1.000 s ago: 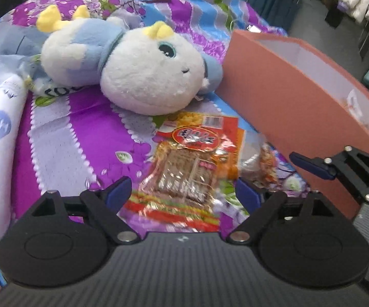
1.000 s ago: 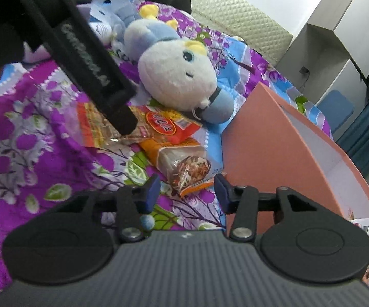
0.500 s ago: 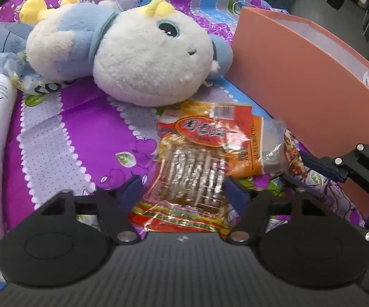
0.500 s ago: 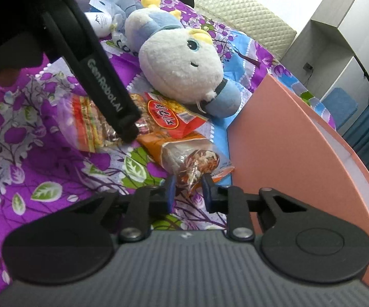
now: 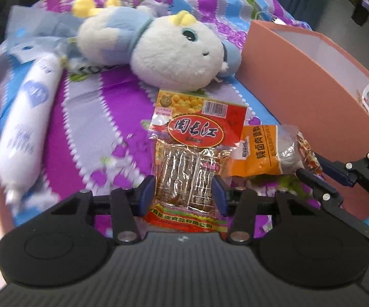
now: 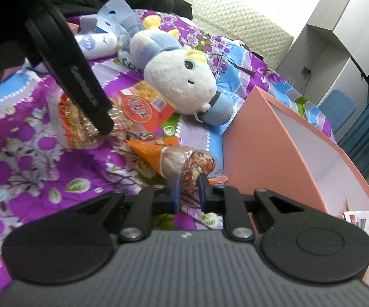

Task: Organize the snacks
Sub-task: 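Grasp the red-labelled strip snack with the left tool while the right grasps the orange bag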

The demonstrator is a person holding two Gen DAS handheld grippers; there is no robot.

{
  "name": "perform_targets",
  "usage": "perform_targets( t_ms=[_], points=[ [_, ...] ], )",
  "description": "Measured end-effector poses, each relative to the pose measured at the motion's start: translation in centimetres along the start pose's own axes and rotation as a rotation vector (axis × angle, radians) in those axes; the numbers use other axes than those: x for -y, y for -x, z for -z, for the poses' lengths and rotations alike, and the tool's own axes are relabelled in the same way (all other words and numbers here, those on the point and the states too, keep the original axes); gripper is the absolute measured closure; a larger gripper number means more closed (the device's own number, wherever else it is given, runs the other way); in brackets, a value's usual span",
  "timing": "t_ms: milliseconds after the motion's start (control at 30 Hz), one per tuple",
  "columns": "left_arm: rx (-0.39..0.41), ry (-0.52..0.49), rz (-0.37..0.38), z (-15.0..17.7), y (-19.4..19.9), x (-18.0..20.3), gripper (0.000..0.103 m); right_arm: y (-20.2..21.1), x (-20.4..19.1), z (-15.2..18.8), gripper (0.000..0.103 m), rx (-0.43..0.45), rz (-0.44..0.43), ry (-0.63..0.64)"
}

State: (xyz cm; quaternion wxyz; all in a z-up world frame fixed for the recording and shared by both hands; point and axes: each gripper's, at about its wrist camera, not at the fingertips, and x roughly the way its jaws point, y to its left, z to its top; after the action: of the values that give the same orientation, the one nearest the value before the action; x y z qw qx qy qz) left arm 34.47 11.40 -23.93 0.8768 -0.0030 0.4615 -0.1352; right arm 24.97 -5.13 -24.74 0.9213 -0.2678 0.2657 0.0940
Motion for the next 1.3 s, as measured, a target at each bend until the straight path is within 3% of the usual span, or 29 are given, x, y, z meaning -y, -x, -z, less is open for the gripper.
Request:
perform_targets(
  t_ms=[100,133,167,567,800,900,1000,1067,1133,1167,1300],
  points=[
    [0.010,0.049,-0.024,1.5,2.4,0.0,0.050,1.5,-0.1,0.2,0.086,0.008,-0.014,-0.006],
    [0.012,0.064,-0.031,2.1,3.2,0.1,0.057,2.1,-0.2,0.3,0.086,0.011,-0.018,-0.008],
    [0.011,0.069,-0.044,2.6,3.9,0.2,0.076,2.7,-0.3,0.3,0.086,0.014,-0.024,-0.009],
    [0.014,0.244,-0.029,9.6,9.2,0.5,0.077,8.2,-0.3,2.9,0.086,-0.008,-0.095,-0.041],
    [0.015,0.227,-0.014,10.5,10.0,1.3,0.075,9.2,0.0,5.1,0.081,-0.126,-0.268,-0.134],
    [0.008,0.219,-0.019,10.2,9.7,1.3,0.066,9.4,0.1,5.5,0.076,-0.130,-0.320,-0.151],
    [0.013,0.206,-0.008,9.6,9.4,1.4,0.053,9.5,0.5,5.6,0.052,-0.113,-0.338,-0.166],
    [0.017,0.197,-0.011,9.2,9.2,1.5,0.031,9.6,0.8,5.5,0.032,-0.089,-0.345,-0.171],
    [0.024,0.185,-0.023,8.9,8.8,1.5,0.019,9.6,1.0,5.4,0.023,-0.060,-0.348,-0.170],
    [0.026,0.184,-0.024,8.8,8.5,1.4,0.013,9.6,1.0,5.3,0.022,-0.050,-0.347,-0.164],
    [0.001,0.182,-0.017,8.2,7.1,0.9,0.011,9.0,1.3,5.1,0.021,-0.036,-0.338,-0.145]
  ],
)
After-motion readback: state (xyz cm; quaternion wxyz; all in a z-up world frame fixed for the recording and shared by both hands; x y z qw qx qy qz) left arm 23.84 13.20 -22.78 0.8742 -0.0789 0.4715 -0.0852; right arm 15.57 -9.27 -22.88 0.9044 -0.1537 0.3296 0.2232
